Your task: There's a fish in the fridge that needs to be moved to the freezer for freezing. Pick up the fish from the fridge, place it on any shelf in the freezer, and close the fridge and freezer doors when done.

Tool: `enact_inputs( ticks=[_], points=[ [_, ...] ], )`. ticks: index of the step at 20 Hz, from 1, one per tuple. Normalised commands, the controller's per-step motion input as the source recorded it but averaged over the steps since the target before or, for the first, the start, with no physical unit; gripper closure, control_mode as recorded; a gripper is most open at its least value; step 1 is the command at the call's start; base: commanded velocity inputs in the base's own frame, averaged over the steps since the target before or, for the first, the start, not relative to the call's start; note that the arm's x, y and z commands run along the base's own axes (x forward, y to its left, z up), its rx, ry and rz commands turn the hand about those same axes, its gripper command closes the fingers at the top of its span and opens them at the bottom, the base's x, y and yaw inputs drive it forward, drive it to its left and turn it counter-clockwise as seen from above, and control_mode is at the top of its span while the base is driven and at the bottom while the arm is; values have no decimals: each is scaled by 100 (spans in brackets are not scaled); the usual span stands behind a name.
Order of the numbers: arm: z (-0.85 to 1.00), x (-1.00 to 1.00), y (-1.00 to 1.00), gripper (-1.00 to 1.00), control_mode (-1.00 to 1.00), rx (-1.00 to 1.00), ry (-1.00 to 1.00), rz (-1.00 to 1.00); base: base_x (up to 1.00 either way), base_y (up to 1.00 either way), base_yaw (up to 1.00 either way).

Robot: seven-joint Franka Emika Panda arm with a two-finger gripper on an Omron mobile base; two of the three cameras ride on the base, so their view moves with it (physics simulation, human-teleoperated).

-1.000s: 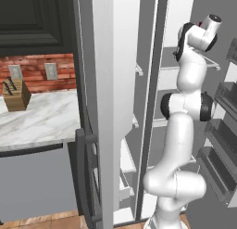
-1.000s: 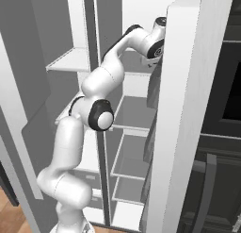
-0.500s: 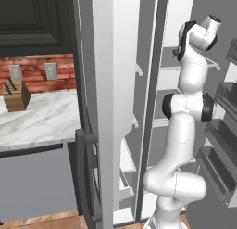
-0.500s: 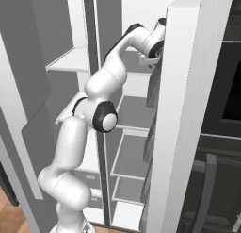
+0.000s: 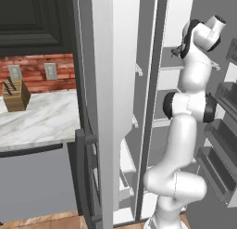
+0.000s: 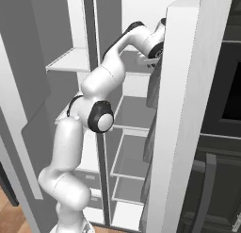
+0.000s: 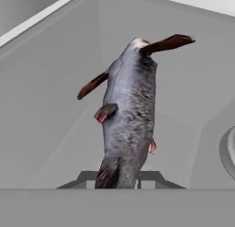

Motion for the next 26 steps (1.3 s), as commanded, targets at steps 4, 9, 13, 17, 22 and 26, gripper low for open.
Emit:
enact_inputs(
  ticks=[4,9,13,17,22,26],
  points=[
    [0,-86,19,100,-100,0,-15,0,0,0,0],
    [-8,-100,73,100,-100,-4,-31,-2,0,0,0],
    [24,-91,97,100,-100,-9,-35,-2,0,0,0],
    [55,-81,72,100,-100,-13,-16,0,0,0,0],
    [46,-86,66,100,-100,-16,-9,0,0,0,0],
    [46,-98,26,100,-100,-8,-1,-1,0,0,0]
  ],
)
